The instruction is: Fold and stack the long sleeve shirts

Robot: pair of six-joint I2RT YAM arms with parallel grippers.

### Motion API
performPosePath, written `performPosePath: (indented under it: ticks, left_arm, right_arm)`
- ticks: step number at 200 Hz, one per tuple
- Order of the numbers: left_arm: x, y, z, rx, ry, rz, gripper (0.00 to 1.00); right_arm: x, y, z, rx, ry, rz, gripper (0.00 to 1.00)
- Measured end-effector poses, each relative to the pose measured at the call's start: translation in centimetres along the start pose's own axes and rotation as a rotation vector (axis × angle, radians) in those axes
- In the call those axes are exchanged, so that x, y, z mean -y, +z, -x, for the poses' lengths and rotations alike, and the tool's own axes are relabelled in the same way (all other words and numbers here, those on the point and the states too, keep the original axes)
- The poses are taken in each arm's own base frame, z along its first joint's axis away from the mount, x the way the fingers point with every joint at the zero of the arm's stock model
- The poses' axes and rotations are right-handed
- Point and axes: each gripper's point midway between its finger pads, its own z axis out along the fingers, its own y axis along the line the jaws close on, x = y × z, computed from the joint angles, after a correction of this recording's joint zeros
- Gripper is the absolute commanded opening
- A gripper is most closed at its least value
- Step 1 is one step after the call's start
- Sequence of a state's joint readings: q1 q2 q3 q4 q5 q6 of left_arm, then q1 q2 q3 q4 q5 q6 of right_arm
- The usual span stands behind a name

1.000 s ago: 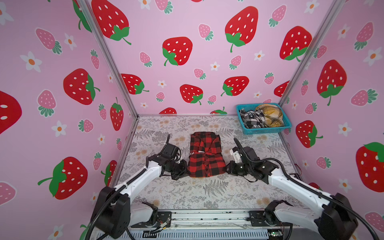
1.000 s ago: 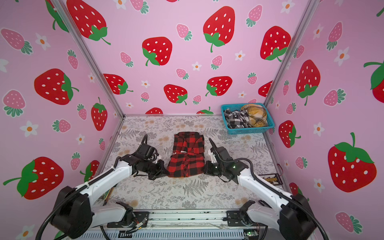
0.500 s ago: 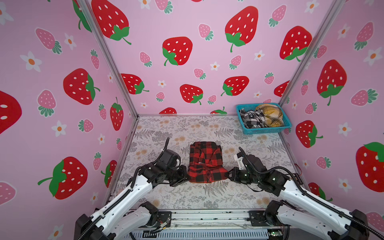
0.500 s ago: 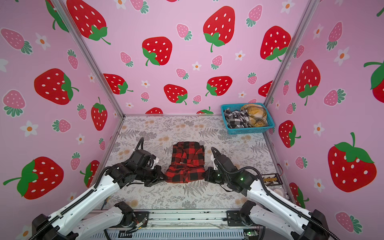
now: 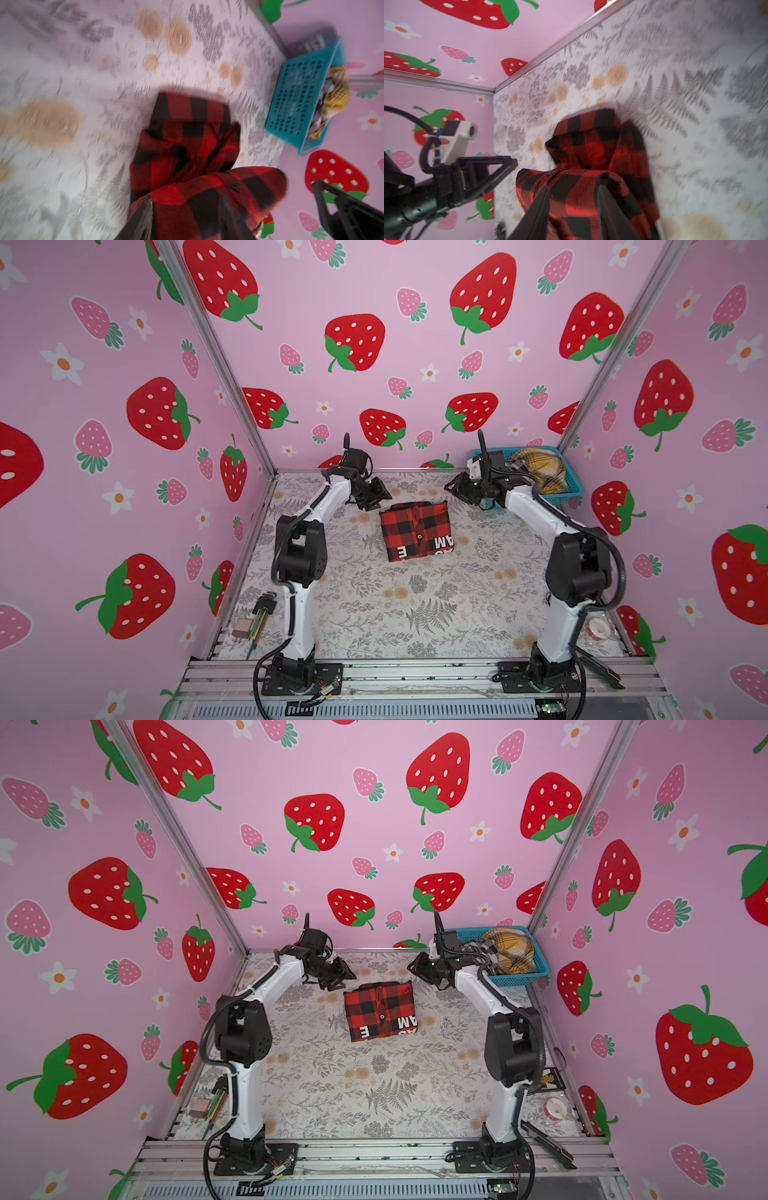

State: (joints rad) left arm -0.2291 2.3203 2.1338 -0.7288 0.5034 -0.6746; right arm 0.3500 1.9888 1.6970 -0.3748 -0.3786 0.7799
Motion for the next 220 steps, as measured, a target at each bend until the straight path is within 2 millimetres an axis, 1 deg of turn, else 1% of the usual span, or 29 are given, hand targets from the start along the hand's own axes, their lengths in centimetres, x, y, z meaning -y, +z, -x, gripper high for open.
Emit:
performPosePath:
  ticks: [9,20,25,28,37,44,52,64,66,78,87,98,110,123,145,160,171,180,186,189,204,210,220]
  left_arm:
    - [0.6,1.2,2.1,0.014,0.009,-0.036,0.53]
    - [1.0,2.0,3.6,0.029,0.016,-0.071,0.52]
    - [1.1,2.0,3.8,0.029,0.014,-0.079,0.52]
    - [1.0,2.0,3.8,0.027,0.009,-0.081,0.53]
    - [0.6,1.7,3.7,0.024,-0.004,-0.080,0.55]
    - [0.2,1.1,3.2,0.022,-0.014,-0.075,0.59]
    - [-0.5,0.1,2.1,0.018,-0.031,-0.061,0.62]
    - [-2.0,-2.0,0.0,0.016,-0.063,-0.044,0.66]
    - [-2.2,-2.5,-0.4,0.017,-0.067,-0.043,0.67]
    - [-3.4,-4.6,-2.3,0.025,-0.089,-0.039,0.68]
    - [-4.0,-5.6,-3.0,0.036,-0.094,-0.041,0.69]
    - [-4.2,-6.0,-3.2,0.048,-0.091,-0.055,0.69]
    - [-4.2,-5.3,-3.2,0.045,-0.083,-0.076,0.70]
    - [-4.8,-3.7,-3.2,0.027,-0.083,-0.084,0.69]
    - [-6.9,-0.2,-3.4,-0.019,-0.117,-0.067,0.68]
    - [-8.1,2.1,-3.1,-0.049,-0.151,-0.057,0.64]
    - [-8.3,3.3,-2.6,-0.061,-0.162,-0.062,0.61]
    - [-8.0,4.0,-1.8,-0.061,-0.166,-0.079,0.58]
    - [-7.7,4.2,-1.3,-0.053,-0.162,-0.085,0.56]
    - [-7.5,4.3,-1.0,-0.051,-0.161,-0.091,0.54]
    - [-6.3,4.4,0.1,-0.033,-0.148,-0.118,0.41]
    - [-5.8,4.3,0.3,-0.031,-0.145,-0.132,0.35]
    - [-4.8,4.3,0.5,-0.029,-0.137,-0.156,0.25]
  right_arm:
    - [1.3,0.8,0.7,-0.001,-0.005,-0.034,0.51]
    - [2.6,1.3,0.8,-0.006,-0.015,-0.074,0.51]
    - [3.0,1.4,0.5,-0.011,-0.023,-0.090,0.51]
    - [3.3,1.5,0.4,-0.014,-0.030,-0.099,0.55]
    - [3.6,1.4,-0.1,-0.020,-0.058,-0.110,0.60]
    - [3.8,1.3,-0.7,-0.026,-0.081,-0.113,0.64]
    - [4.0,1.2,-1.5,-0.039,-0.107,-0.120,0.66]
    - [4.4,1.2,-2.5,-0.058,-0.151,-0.130,0.67]
    - [4.5,1.3,-2.7,-0.062,-0.158,-0.131,0.68]
    - [4.8,1.5,-3.1,-0.074,-0.191,-0.135,0.68]
    - [5.1,2.0,-3.4,-0.085,-0.213,-0.133,0.68]
    - [5.0,2.7,-3.4,-0.093,-0.239,-0.117,0.68]
    - [5.0,4.0,-3.5,-0.112,-0.264,-0.087,0.69]
    - [4.7,5.4,-3.4,-0.122,-0.289,-0.042,0.70]
    - [4.8,7.6,-3.8,-0.154,-0.308,0.017,0.70]
    - [4.8,9.0,-3.9,-0.170,-0.317,0.048,0.69]
    - [4.8,9.8,-3.9,-0.179,-0.321,0.067,0.66]
    - [4.7,10.4,-3.8,-0.184,-0.327,0.085,0.61]
    - [4.5,10.7,-3.7,-0.185,-0.329,0.097,0.55]
    - [4.5,10.8,-3.7,-0.187,-0.330,0.102,0.53]
    - [4.2,11.2,-3.6,-0.187,-0.328,0.121,0.31]
    - [4.0,11.2,-3.5,-0.186,-0.331,0.133,0.26]
    - [3.7,11.2,-3.5,-0.187,-0.339,0.147,0.20]
